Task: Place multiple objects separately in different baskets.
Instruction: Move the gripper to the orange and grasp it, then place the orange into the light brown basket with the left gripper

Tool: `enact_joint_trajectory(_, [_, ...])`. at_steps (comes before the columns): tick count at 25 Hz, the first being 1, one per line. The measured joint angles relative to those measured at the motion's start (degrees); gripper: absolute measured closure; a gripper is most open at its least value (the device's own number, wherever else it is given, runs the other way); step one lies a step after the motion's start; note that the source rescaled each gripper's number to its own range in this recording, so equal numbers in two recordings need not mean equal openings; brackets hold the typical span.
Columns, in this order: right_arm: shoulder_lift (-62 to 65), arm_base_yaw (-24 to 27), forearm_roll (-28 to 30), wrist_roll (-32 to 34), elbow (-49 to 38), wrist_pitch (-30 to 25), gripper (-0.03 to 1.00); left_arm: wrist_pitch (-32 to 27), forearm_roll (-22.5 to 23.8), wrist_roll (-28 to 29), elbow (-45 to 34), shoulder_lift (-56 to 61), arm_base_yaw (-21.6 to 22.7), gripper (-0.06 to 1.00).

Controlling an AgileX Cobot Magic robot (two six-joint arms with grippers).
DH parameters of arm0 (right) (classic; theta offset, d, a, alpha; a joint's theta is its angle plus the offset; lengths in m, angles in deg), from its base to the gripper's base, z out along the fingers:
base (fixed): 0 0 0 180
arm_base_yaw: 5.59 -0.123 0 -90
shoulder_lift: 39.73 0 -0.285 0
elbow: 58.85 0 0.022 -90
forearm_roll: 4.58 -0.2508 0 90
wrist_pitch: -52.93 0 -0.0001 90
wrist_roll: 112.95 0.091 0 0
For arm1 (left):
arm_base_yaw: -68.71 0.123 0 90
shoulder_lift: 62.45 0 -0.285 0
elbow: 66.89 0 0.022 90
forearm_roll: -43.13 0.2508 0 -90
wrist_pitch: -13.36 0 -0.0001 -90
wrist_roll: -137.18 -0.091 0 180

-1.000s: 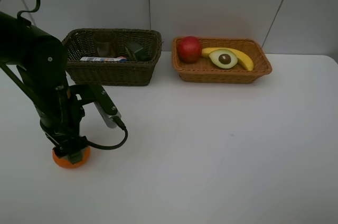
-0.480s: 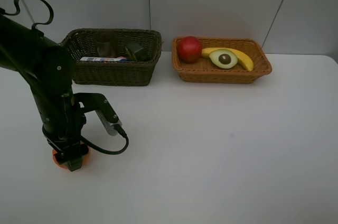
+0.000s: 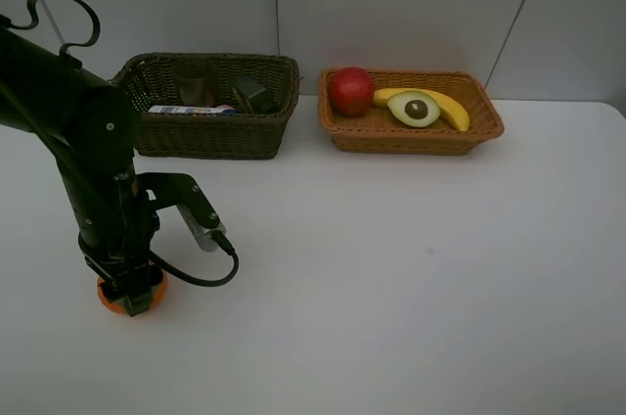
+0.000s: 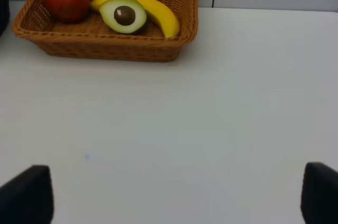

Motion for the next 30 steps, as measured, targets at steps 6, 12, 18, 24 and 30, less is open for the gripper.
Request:
enact_joint_trajectory(6, [0.0,0.0,0.0,0.0,0.0,0.0,-0.02,0.0,0.0,0.0,0.0,0.0,0.0,0.02])
enact_joint_trajectory(12, [0.0,0.0,0.0,0.0,0.0,0.0,-0.02,0.0,0.0,0.0,0.0,0.0,0.0,0.02])
enact_joint_trajectory(18, [0.0,0.0,0.0,0.0,0.0,0.0,-0.02,-4.7,-0.2,0.4,2.4,0.0,0.0,0.02])
enact_joint_trajectory(24, [0.0,0.0,0.0,0.0,0.0,0.0,-0.02,-10.9,-0.2,2.0,6.9,0.0,0.0,0.02])
enact_joint_trajectory(30, [0.0,0.0,0.0,0.0,0.0,0.0,-0.02,-21.5,-0.4,2.6,15.4,0.0,0.0,0.02])
